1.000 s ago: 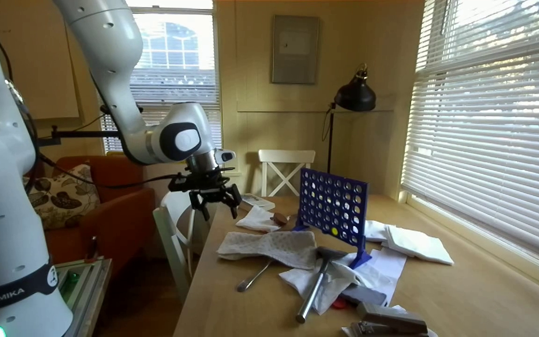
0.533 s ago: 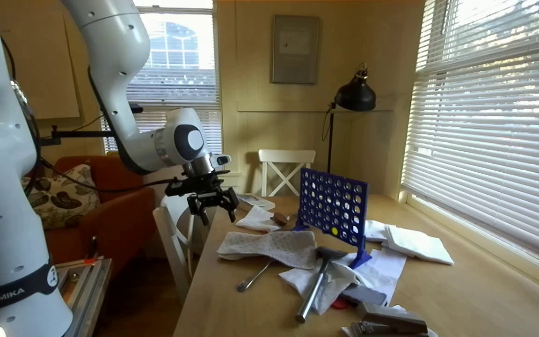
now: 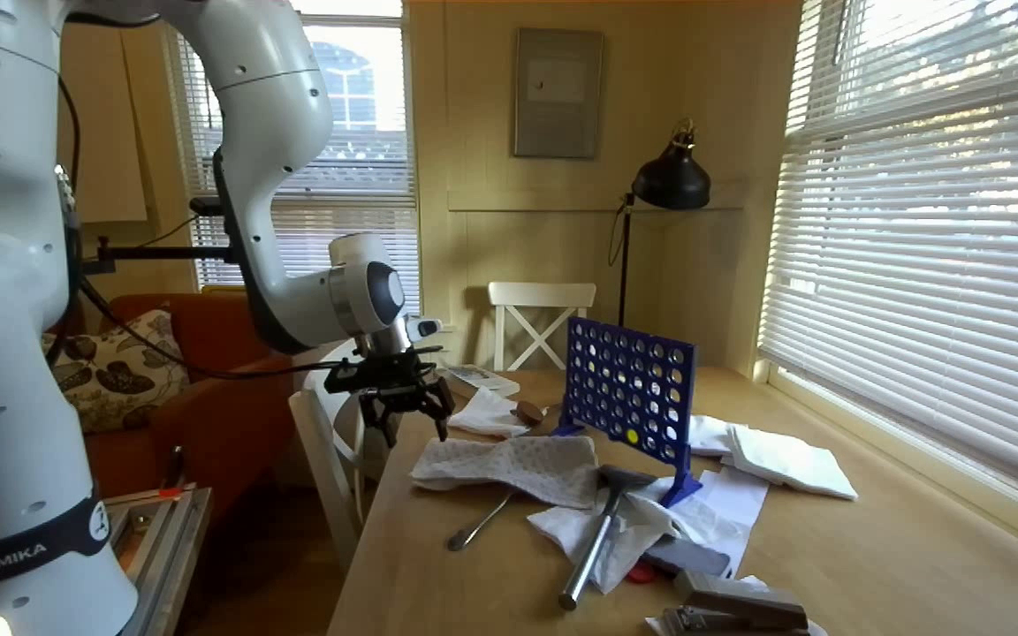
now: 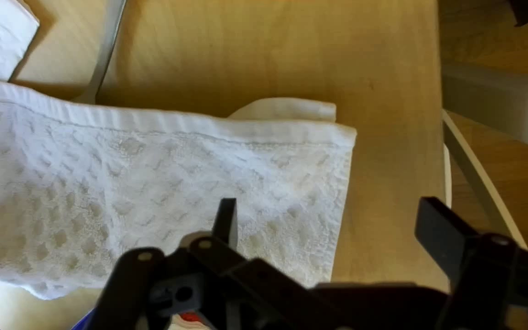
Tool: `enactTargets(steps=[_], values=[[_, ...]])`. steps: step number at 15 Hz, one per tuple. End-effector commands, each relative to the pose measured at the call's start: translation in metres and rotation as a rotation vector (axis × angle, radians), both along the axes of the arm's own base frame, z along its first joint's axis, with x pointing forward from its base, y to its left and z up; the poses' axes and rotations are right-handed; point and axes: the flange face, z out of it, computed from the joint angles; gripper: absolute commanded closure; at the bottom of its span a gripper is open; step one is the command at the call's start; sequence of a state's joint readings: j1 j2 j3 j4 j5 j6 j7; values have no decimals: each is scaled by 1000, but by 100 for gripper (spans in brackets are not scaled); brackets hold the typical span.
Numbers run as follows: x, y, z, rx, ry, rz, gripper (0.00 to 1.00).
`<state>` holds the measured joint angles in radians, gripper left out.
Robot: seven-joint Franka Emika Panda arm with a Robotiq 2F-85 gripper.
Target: Remove the white cloth from the blue object, put it on the table and fold it
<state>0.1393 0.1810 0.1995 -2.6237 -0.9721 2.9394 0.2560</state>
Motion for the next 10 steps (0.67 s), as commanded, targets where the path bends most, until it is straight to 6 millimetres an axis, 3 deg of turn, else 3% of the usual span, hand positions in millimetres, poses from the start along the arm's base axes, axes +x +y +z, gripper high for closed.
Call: enactTargets(steps=[1, 2, 4, 8, 9, 10], values=[[14, 6, -21, -21, 6, 14, 1], [16, 8, -24, -23, 8, 17, 4], [19, 11, -32, -28, 13, 25, 24], [23, 17, -42, -30, 17, 30, 39], [23, 19, -44, -29, 17, 29, 38], [24, 20, -46, -29, 19, 27, 46]])
